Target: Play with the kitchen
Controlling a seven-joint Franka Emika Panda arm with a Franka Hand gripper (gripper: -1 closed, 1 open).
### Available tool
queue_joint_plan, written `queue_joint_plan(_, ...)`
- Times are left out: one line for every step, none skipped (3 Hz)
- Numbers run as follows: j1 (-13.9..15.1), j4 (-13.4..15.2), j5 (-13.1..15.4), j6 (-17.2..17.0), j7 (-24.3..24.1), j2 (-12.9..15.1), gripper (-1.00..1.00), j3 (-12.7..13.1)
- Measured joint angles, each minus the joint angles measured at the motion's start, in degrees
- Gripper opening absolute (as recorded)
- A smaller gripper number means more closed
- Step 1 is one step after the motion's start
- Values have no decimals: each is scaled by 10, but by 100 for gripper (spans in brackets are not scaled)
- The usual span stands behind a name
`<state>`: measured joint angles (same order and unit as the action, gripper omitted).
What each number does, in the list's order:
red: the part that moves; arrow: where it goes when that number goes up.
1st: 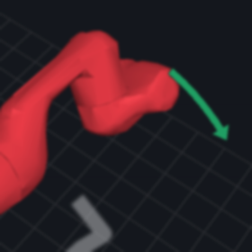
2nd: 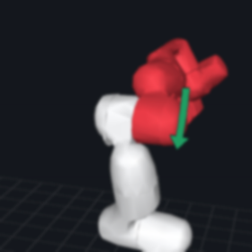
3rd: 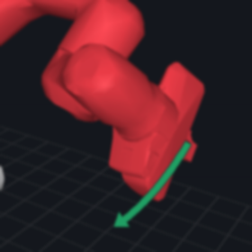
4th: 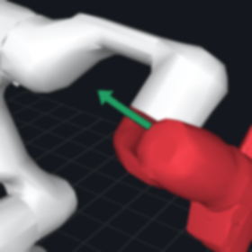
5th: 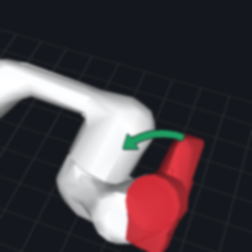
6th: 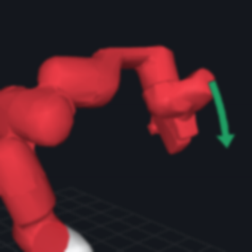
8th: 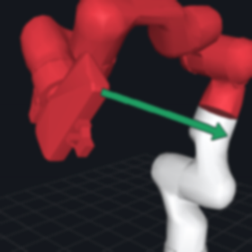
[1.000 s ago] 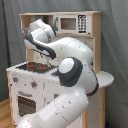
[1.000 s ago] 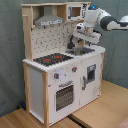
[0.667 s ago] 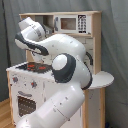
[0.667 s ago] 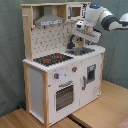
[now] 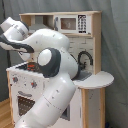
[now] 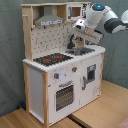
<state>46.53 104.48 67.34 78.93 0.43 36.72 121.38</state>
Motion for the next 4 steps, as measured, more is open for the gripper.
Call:
queue_joint_plan(-14, 0, 2, 0, 4, -59, 100, -3)
queue_joint_plan(-18, 0, 5, 4, 23, -123, 100, -3)
queue_joint_plan(-18, 0, 8, 25, 53, -179, 100, -6)
queue_joint_plan(-17, 0, 8, 51, 76, -227, 100, -11)
